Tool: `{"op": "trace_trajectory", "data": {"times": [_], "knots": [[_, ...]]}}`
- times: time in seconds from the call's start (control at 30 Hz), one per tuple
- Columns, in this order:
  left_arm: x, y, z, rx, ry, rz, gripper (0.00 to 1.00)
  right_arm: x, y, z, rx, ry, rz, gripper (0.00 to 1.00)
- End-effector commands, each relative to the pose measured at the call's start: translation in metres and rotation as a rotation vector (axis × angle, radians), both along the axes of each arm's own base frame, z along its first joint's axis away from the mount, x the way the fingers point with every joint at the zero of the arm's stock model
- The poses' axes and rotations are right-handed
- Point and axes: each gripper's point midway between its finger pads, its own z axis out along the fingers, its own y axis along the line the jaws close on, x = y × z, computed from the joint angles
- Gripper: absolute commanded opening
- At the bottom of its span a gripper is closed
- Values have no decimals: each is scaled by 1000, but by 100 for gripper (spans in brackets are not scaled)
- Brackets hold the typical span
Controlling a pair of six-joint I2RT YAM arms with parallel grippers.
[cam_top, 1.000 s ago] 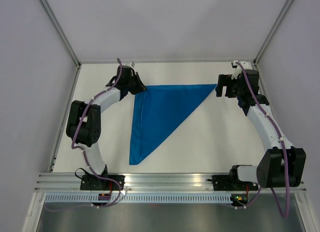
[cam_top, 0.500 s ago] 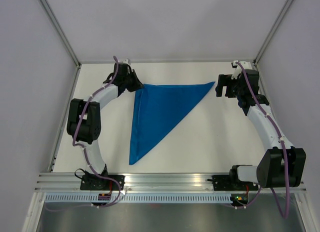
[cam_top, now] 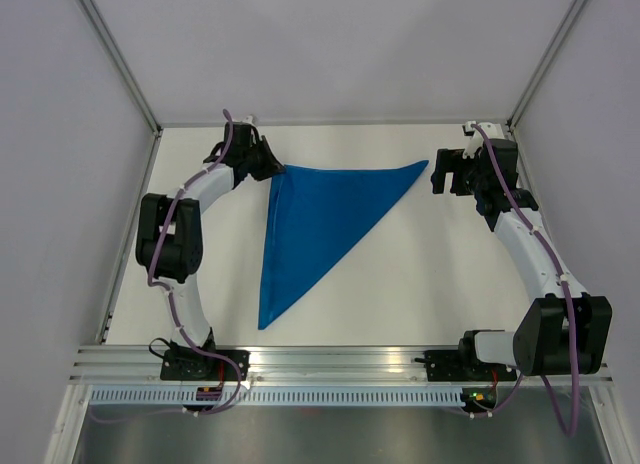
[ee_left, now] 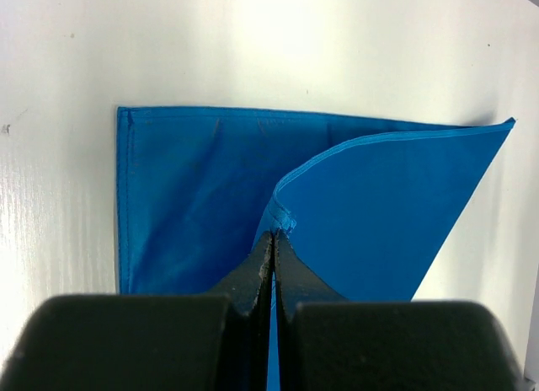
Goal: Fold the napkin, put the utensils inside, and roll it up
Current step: Fold the napkin
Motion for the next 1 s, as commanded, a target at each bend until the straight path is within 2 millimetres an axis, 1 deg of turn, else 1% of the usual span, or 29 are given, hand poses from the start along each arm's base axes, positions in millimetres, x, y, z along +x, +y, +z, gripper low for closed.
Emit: {"op": "trace_trajectory", "data": {"times": [0.0, 0.33, 0.8, 0.97], "knots": [[8, 0, 9, -16, -14, -24, 2, 4, -1, 8, -6, -12, 3, 98], [15, 7, 7, -21, -10, -19, 2, 5, -2, 6, -9, -7, -1, 98], [24, 9, 7, -21, -5, -27, 2, 5, -2, 5, -10, -1, 0, 98], [26, 10, 3, -17, 5, -24, 2, 5, -1, 5, -9, -1, 1, 98]]}}
